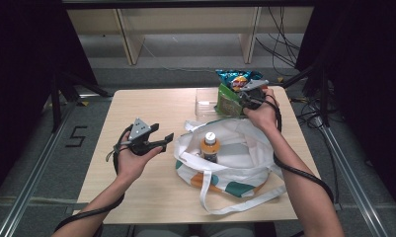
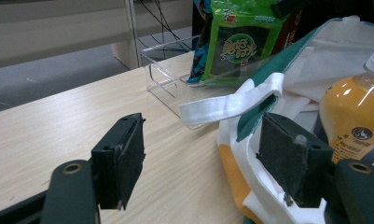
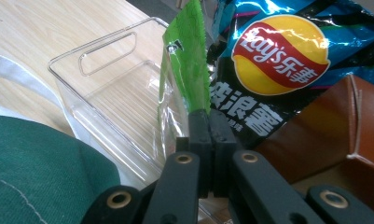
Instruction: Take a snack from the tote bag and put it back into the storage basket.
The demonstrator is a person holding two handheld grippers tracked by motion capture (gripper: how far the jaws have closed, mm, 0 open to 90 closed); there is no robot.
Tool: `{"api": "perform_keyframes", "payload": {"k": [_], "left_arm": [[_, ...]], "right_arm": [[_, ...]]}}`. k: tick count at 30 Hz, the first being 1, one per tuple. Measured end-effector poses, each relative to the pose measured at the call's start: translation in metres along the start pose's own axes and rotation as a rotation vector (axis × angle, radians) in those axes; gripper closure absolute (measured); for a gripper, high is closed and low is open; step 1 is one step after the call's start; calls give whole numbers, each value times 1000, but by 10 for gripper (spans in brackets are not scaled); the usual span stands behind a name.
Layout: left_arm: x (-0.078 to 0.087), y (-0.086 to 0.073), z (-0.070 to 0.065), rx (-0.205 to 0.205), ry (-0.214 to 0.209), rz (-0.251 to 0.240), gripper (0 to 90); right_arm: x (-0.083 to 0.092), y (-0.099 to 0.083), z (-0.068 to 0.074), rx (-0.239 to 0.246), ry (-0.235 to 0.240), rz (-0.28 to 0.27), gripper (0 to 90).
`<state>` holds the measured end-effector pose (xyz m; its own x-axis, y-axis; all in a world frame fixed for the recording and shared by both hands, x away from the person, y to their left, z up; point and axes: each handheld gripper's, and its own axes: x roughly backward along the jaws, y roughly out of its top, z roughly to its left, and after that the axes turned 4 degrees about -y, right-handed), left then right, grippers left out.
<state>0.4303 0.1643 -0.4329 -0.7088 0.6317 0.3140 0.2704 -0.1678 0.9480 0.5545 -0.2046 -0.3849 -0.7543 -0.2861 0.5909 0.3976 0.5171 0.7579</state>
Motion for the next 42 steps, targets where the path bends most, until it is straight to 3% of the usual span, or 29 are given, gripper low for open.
{"api": "perform_keyframes", "payload": {"k": [3,4,9,15,26,37,42], "left_arm": [[0,0,-1,0,1,5,305],[0,0,-1,1,0,6,305],[0,0,-1,-5,-1,7,305],[0,0,-1,-2,-1,7,305],[0,0,-2,-1,-1,4,305],[0,1,-3,1,-1,2,304],[0,1,-3,-1,-1,2,304]], "right_arm": [[2,0,-2,7,3,13,900],[1,0,-2,10,-14,-10,900],[2,-2,-5,-8,11,27,900],[-1,-6,-5,-8,5,23,894],[3,-1,-3,-15,45,38,746],[15,2,0,-34,63,7,637],[21,3,-1,-55,51,-43,601]]}}
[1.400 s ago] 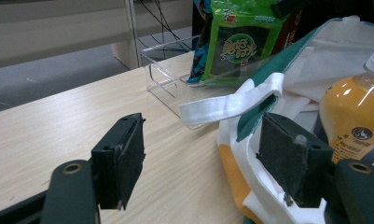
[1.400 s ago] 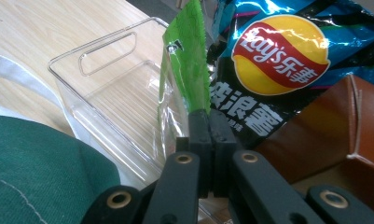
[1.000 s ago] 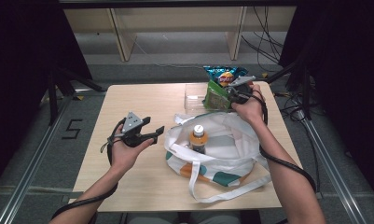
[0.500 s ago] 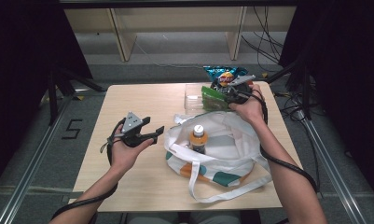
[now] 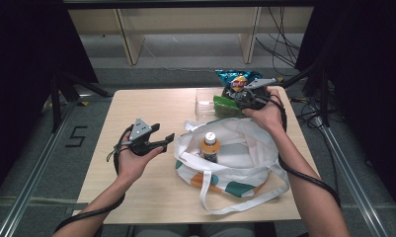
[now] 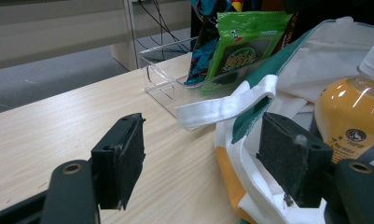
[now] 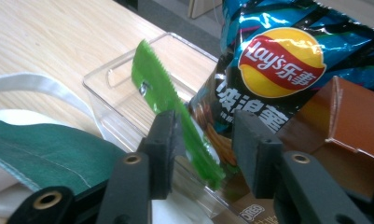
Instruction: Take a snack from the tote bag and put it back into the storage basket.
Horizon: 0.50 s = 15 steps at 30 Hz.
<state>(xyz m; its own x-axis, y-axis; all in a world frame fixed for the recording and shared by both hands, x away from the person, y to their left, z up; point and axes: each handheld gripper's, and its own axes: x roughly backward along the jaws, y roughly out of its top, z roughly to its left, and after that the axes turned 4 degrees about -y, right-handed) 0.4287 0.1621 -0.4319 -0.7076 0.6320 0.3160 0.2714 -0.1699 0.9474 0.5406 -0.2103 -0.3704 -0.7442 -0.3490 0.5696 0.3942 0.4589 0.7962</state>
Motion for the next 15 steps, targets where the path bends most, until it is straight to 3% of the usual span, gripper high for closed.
{"api": "perform_keyframes", "payload": {"k": [1,4,6,13,15], "left_arm": [[0,0,0,2,2,0,304],[1,0,0,-1,1,-3,304],[1,0,0,0,1,-3,304],[0,0,-1,-3,-2,-2,304],[0,0,-2,-5,-2,-1,304]], "right_arm": [[2,0,-1,1,11,-5,593],[8,-1,-1,-63,11,-37,567],[9,-2,-3,-42,3,-51,558],[26,-5,-6,-65,16,-66,523],[32,-9,-4,-97,12,-84,521]]}}
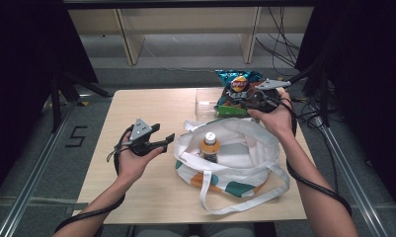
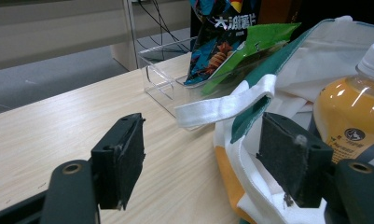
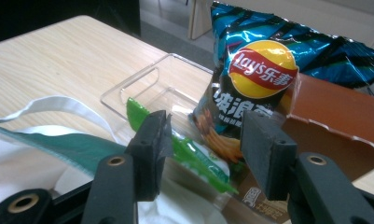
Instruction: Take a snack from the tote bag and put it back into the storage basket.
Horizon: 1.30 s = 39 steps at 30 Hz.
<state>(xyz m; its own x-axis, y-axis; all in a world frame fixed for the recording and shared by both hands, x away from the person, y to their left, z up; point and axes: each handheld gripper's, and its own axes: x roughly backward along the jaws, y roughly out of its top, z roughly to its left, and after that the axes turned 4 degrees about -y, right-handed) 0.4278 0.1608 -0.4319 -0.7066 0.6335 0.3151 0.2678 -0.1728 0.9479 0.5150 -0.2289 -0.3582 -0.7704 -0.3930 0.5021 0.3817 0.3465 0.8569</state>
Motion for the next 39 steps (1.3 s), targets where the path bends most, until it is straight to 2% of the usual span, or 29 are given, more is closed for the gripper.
{"api": "perform_keyframes", "payload": {"k": [5,6,7,12,13,15,16,20,22,23,24,25,26,27,28,29,32,33,34,35,36,37,38,39], "left_arm": [[0,0,0,0,-3,-5,304],[0,0,0,0,-2,-5,304],[0,0,0,-1,-2,-7,304],[1,0,2,4,-4,-13,304],[2,0,2,5,0,-10,304],[2,0,3,7,0,-14,304],[2,0,4,7,-1,-14,304],[-1,-1,3,17,-6,-11,305],[-1,0,2,8,-8,-11,304],[-1,1,2,7,-8,-14,304],[-1,1,2,6,-9,-15,304],[-1,1,2,6,-8,-14,304],[-1,1,1,8,-9,-14,304],[-1,1,1,6,-9,-12,304],[-1,0,1,6,-8,-13,304],[-1,0,1,6,-7,-11,304],[0,1,1,15,-2,-16,304],[1,2,1,9,0,-18,304],[1,2,1,9,-1,-22,304],[2,3,1,8,0,-23,304],[1,3,2,10,-6,-30,304],[1,3,2,19,-6,-33,304],[1,3,2,19,-6,-33,304],[1,3,2,17,-6,-32,304]], "right_arm": [[10,-8,-2,-39,-1,-32,515],[14,-9,-1,-56,3,-24,514],[16,-11,-2,-40,-4,-39,512],[26,-20,0,-63,-9,-65,504],[31,-22,2,-83,-3,-45,501],[37,-29,3,-75,-7,-65,490],[40,-32,3,-87,7,-53,486],[46,-42,8,-87,3,-50,473],[48,-46,10,-89,0,-52,470],[50,-47,13,-119,2,-48,468],[50,-49,13,-104,2,-59,465],[51,-50,16,-126,11,-45,462],[52,-51,16,-104,2,-55,460],[54,-52,17,-117,18,-40,460],[55,-52,17,-105,18,-36,459],[56,-52,18,-116,11,-54,459],[60,-51,19,-118,24,-49,456],[60,-52,18,-98,16,-70,454],[62,-51,20,-123,24,-57,451],[63,-52,20,-124,6,-70,449],[66,-52,19,-125,7,-69,449],[66,-53,17,-109,12,-91,448],[69,-54,18,-128,2,-82,448],[69,-54,18,-128,2,-82,448]]}}
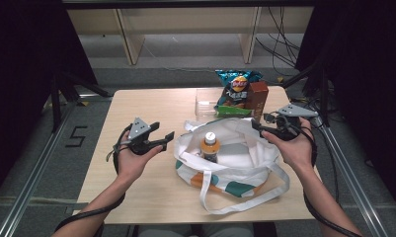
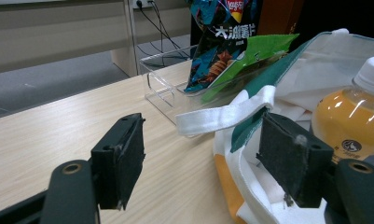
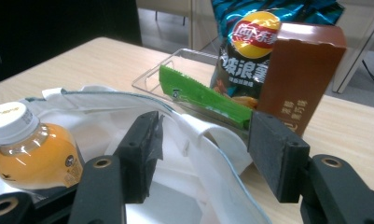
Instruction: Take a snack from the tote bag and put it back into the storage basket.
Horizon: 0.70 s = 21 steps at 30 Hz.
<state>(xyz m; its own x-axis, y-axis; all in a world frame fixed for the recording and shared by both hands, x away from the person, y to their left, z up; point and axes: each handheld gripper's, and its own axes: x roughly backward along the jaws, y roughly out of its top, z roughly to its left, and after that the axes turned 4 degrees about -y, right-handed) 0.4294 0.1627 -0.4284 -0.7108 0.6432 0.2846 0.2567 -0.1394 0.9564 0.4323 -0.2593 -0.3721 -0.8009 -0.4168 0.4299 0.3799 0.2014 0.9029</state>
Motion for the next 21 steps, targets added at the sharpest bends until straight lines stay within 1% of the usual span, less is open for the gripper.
{"api": "perform_keyframes", "payload": {"k": [1,2,3,4,5,6,7,8,9,10,11,12,13,14,15,16,17,18,19,21], "left_arm": [[0,0,0,0,-2,1,303],[0,0,0,0,-3,1,304],[0,0,0,1,-3,1,304],[0,0,0,-2,-5,3,303],[0,0,0,-4,-4,3,304],[0,0,0,-3,-2,4,304],[0,0,0,-1,-2,3,304],[0,0,0,0,-1,3,304],[0,0,-1,-2,0,3,304],[0,0,-1,-2,0,3,303],[1,1,-2,-7,4,7,302],[0,1,-2,-8,2,2,302],[1,1,-2,-7,3,2,301],[1,2,-2,-7,5,1,301],[1,2,-2,-6,5,1,300],[1,2,-2,-6,5,1,301],[1,2,-2,-5,6,2,301],[1,2,-2,-5,6,2,301],[0,2,-1,-1,8,2,301],[0,4,-1,-5,11,-1,301]], "right_arm": [[4,-4,1,-43,5,-1,446],[5,-6,0,-38,15,-1,446],[8,-8,1,-52,6,10,446],[9,-10,1,-43,8,3,445],[10,-13,1,-29,-7,4,445],[12,-15,4,-60,8,16,445],[15,-17,5,-66,14,20,444],[16,-19,4,-40,9,9,444],[19,-20,5,-39,10,21,443],[19,-20,5,-39,10,21,443],[24,-24,8,-70,2,20,441],[23,-27,7,-47,-6,1,441],[26,-29,8,-54,11,21,440],[28,-31,7,-45,15,32,439],[29,-34,7,-38,18,23,439],[32,-36,10,-61,15,44,438],[33,-39,11,-71,27,35,438],[33,-39,11,-71,27,35,438],[35,-46,12,-54,0,17,440],[37,-49,15,-53,-2,24,443]]}}
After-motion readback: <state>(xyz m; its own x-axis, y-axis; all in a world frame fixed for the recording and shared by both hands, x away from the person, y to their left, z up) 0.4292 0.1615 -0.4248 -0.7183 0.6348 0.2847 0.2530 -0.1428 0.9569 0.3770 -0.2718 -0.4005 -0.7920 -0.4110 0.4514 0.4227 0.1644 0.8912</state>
